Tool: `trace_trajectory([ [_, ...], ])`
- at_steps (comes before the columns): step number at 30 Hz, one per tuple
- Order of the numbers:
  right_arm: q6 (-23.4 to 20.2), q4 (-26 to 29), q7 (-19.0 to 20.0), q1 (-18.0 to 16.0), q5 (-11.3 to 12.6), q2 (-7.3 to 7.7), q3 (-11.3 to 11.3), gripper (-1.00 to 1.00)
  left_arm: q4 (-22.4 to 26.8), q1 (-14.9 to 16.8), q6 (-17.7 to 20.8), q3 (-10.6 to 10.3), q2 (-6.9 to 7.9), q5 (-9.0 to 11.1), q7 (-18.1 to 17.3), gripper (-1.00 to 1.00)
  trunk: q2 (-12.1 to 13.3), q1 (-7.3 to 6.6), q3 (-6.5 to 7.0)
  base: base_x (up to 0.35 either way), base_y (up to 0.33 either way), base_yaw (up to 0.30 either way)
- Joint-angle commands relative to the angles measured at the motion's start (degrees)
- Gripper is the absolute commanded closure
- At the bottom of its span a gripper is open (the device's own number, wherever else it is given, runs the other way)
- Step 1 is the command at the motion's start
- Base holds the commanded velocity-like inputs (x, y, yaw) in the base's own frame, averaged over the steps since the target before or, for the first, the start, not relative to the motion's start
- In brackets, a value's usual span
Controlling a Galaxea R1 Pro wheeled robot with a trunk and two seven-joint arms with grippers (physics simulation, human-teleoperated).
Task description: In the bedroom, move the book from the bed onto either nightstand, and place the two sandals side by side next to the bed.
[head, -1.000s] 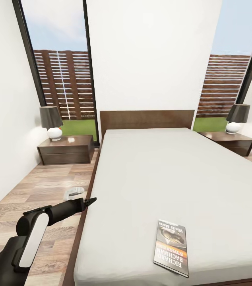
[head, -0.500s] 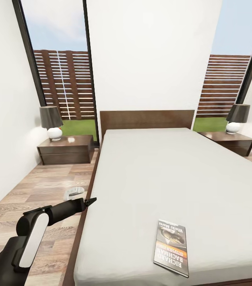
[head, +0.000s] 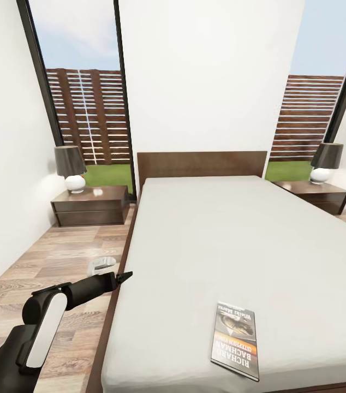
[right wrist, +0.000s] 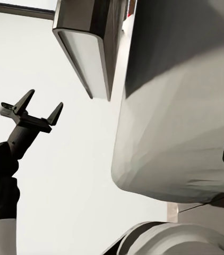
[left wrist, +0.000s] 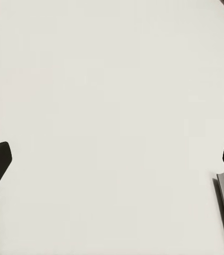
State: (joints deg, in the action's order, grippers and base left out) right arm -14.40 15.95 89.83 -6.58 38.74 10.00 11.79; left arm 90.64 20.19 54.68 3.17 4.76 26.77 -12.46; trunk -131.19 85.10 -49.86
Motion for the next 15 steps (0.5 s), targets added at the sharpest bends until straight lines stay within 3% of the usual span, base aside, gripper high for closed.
trace_trajectory([
  [1, -0.6, 0.0, 0.2, 0.0, 0.2, 0.03, -0.1, -1.00, 0.0, 0.0, 0.2, 0.1, -0.01, -0.4, -0.5, -1.00, 0.0, -0.01, -0.06, 0.000, 0.000, 0.000],
  [15, -0.5, -0.1, 0.2, 0.0, 0.2, -0.17, 0.0, -1.00, 0.1, 0.0, 0.2, 0.1, -0.01, -0.4, -0.5, -1.00, 0.0, -0.01, -0.06, 0.000, 0.000, 0.000],
])
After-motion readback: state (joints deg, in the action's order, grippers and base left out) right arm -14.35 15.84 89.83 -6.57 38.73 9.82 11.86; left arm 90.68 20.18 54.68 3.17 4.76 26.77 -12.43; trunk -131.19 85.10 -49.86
